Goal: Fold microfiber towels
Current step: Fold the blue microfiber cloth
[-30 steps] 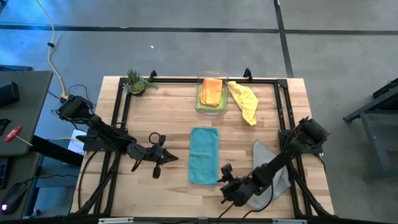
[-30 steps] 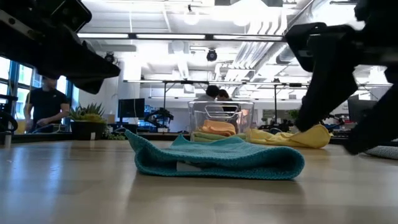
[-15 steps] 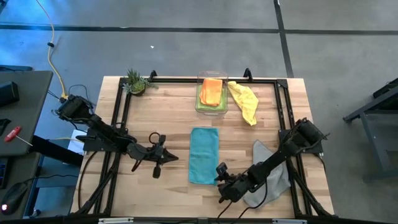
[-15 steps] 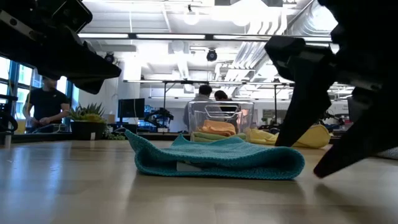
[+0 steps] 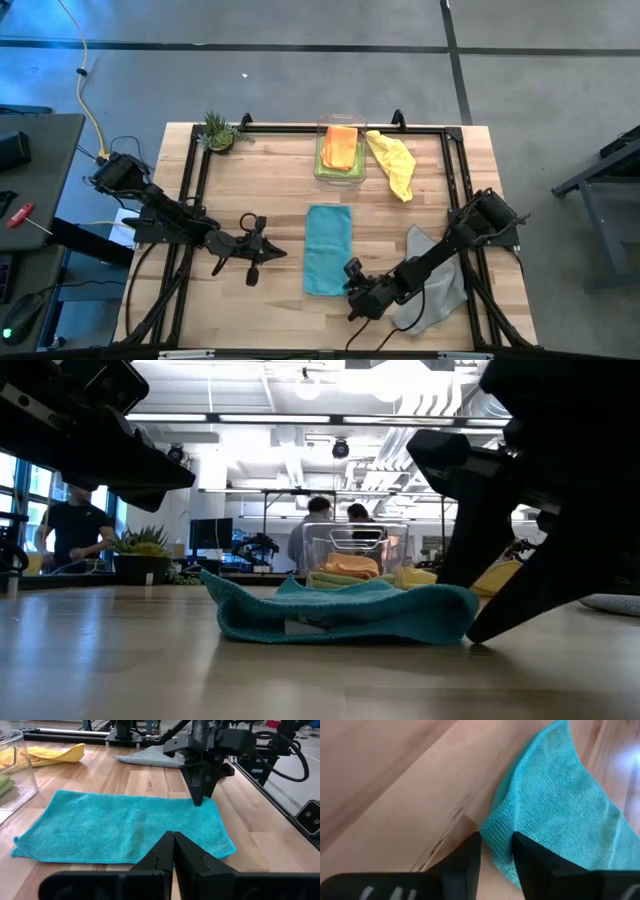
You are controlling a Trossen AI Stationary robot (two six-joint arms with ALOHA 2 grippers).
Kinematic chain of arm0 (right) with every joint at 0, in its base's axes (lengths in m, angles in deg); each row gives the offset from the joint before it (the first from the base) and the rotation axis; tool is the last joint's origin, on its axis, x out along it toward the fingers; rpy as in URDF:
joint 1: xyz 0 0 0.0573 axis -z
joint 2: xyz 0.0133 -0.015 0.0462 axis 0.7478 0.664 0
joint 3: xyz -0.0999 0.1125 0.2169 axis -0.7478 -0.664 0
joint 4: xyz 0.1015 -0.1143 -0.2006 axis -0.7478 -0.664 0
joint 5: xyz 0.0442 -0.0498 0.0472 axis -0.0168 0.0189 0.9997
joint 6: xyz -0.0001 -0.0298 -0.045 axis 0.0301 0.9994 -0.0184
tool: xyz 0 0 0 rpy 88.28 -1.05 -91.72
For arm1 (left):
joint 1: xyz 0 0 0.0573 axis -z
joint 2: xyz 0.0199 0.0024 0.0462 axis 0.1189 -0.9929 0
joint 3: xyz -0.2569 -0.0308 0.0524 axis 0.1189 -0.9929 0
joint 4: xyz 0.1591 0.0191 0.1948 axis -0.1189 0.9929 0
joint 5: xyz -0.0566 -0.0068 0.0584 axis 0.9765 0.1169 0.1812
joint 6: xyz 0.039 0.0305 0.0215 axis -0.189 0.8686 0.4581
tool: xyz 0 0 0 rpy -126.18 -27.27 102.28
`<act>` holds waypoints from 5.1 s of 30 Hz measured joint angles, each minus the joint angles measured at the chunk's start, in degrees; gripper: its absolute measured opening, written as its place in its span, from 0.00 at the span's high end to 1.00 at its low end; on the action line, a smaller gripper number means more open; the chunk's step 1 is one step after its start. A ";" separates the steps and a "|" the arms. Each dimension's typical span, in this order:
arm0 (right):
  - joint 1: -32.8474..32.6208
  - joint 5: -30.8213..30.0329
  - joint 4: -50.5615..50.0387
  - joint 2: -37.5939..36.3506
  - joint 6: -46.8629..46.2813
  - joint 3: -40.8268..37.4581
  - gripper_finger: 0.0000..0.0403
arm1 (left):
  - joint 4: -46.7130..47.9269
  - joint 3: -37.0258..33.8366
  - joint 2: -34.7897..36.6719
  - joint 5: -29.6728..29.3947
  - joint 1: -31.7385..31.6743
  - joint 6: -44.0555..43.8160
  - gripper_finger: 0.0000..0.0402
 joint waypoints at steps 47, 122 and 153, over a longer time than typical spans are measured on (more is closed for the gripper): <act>-1.90 -4.72 -1.27 0.11 9.14 -0.15 0.86 | 1.09 -0.02 0.00 -0.61 -0.01 -0.02 0.92; -5.05 -11.60 4.38 -0.02 -14.22 -0.04 1.00 | 22.07 28.22 -24.16 -4.06 7.62 8.33 1.00; -6.42 -10.09 7.92 1.38 -5.65 -0.02 0.49 | 22.53 28.24 -23.34 -3.80 6.84 -11.21 1.00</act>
